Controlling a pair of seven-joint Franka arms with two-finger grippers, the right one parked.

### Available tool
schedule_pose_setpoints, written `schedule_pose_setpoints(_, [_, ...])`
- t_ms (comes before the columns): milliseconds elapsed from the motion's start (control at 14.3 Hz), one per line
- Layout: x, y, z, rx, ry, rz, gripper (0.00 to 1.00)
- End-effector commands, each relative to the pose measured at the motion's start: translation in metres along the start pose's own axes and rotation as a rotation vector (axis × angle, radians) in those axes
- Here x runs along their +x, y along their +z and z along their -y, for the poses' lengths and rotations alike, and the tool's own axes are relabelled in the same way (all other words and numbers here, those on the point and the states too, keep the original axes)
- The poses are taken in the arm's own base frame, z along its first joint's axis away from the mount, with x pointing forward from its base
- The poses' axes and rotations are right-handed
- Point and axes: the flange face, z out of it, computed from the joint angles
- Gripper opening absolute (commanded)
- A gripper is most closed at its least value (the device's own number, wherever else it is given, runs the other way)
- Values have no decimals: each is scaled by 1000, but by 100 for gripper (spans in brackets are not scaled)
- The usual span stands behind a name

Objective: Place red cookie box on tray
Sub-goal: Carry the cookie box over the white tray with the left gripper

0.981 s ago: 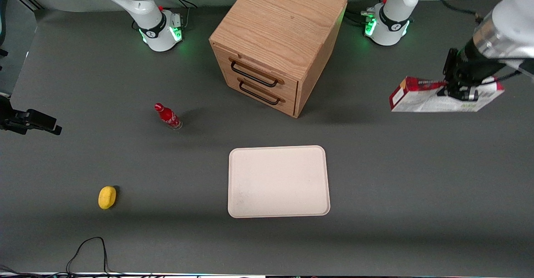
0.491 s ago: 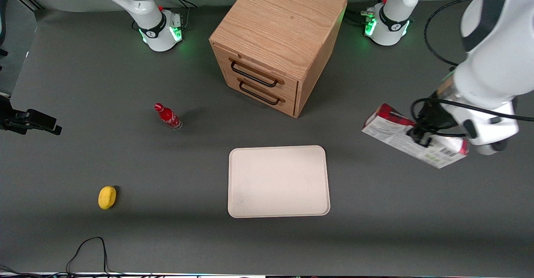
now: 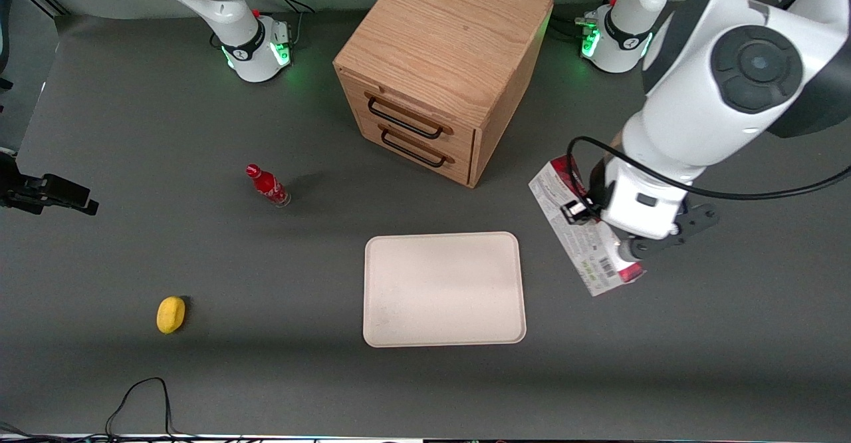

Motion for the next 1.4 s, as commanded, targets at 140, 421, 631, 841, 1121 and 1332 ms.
schedule_pose_setpoints(140, [-25,-4,-33,41,350,-37,0])
schedule_pose_setpoints(421, [-41,10,-51,74,572,-16,0])
schedule_pose_setpoints(631, [-31,55,-62,80,493,13,0])
schedule_pose_setpoints(841, [-13,117,-72,82,477,42,0])
schedule_pose_setpoints(1121, [2,205,-77,88,438,72,0])
schedule_pose_setpoints(1332, [3,261,-78,90,396,47,0])
